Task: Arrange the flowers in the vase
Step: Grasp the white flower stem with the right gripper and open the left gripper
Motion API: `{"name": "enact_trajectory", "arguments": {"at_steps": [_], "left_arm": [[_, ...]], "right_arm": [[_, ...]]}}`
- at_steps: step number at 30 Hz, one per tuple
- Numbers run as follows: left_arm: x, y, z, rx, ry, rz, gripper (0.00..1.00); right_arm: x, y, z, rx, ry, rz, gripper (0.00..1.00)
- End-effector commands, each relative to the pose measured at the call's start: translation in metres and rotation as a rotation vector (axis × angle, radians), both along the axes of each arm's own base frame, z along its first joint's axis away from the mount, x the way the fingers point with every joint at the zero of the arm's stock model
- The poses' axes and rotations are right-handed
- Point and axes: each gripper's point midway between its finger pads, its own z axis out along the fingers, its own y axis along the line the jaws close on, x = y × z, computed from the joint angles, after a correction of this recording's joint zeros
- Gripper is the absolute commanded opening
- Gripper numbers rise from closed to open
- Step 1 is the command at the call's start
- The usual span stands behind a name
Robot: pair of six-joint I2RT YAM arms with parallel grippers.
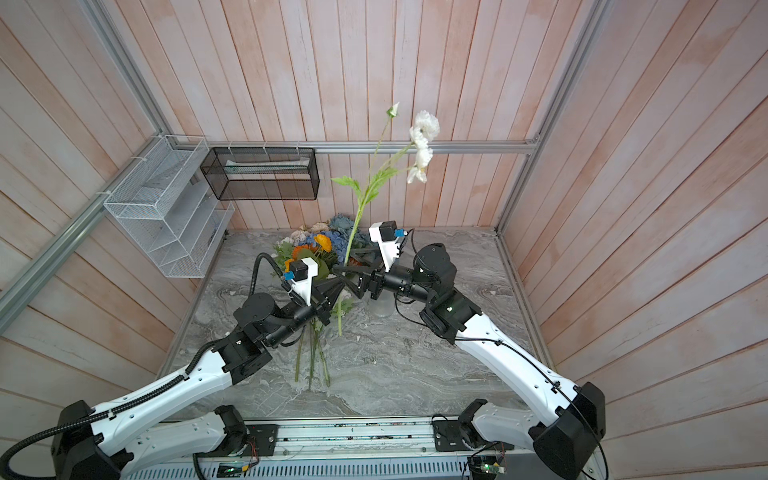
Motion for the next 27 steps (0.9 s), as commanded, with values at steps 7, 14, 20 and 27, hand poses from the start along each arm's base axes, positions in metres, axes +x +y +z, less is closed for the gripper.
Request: {"name": "enact_trajectory", "arguments": {"at_steps": [7, 14, 20, 27], "left_arm": [[-0.007, -0.006, 0.023, -0.008, -0.114, -0.011, 0.0], [-0.008, -0.005, 0.024, -0.015, -0.115, -0.011, 0.03], [0.001, 0.012, 0.021, -0.04, -0.085, 0.086, 1.0], [0.025, 0.076, -0.015, -0.073, 0.018, 0.307, 1.0]], "right_arm": [[-0.004, 0.0, 0.018, 0.074, -0.064, 0.015, 0.24], [-0.001, 0.003, 0.015, 0.062, -0.056, 0.012, 0.0], [0.009, -0.003, 0.01, 0.033, -0.072, -0.056, 0.0], [0.054, -0.052, 0.021, 0.028, -0.07, -0.269, 0.0]]}}
